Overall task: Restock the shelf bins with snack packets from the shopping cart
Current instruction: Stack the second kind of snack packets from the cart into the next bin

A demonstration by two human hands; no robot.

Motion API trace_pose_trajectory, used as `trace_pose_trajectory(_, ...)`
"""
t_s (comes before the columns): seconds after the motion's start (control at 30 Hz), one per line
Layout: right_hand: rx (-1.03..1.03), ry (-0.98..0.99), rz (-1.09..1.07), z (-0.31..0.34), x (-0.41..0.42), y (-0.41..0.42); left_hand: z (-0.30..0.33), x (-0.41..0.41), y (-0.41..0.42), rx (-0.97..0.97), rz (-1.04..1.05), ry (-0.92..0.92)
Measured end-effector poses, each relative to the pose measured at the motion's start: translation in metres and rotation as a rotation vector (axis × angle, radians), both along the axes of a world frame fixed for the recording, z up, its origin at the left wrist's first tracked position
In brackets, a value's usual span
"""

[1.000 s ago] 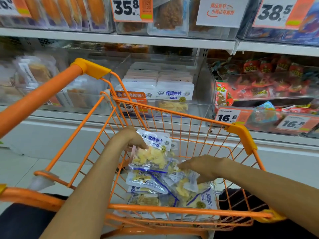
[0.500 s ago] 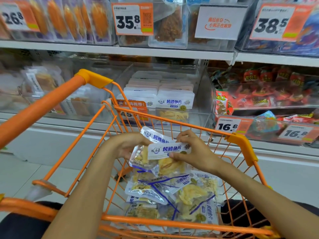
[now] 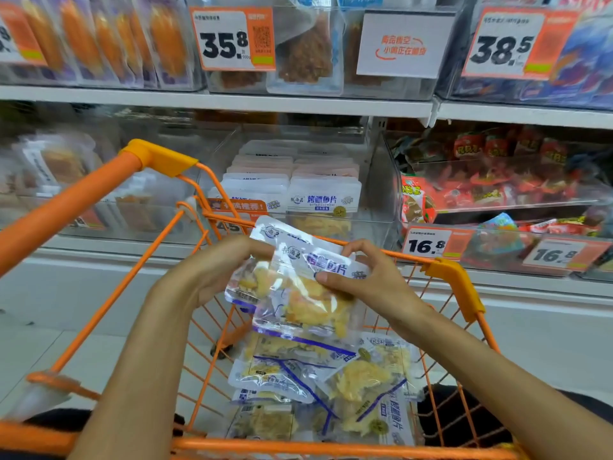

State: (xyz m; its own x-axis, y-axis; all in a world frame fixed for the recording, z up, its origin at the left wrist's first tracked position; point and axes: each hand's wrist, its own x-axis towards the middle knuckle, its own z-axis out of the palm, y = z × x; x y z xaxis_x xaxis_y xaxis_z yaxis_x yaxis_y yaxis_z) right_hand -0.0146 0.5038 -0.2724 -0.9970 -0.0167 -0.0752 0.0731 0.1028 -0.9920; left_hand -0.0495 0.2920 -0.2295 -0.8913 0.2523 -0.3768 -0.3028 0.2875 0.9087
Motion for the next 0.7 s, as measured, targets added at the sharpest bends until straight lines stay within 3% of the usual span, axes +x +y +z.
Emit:
trace_pose_trajectory(0.13,-0.046,0.106,-0.172,0.007,0.001,0.003,-0.003,0.002,0.025,0.140,0.071,0.086)
trace_pose_trajectory(0.27,-0.088,0.272,-0.167,0.024,-0.003,0.003,-0.002,0.010,0.043,0.193,-0.068,0.223)
trace_pose_trajectory(0.43,0.148,0.599,-0.208,0.058,-0.025,0.009,0.022,-0.007,0.041,0.069,-0.233,0.617)
trace_pose_trajectory(0.53,0.315,0.774,-0.269,0.074,-0.054,0.014,0.046,-0.039,0.042,-0.004,-0.139,0.792)
trace_pose_trajectory(0.7,0.490,0.787,-0.244,0.065,-0.095,0.014,0.036,-0.087,0.039,-0.292,-0.043,0.790)
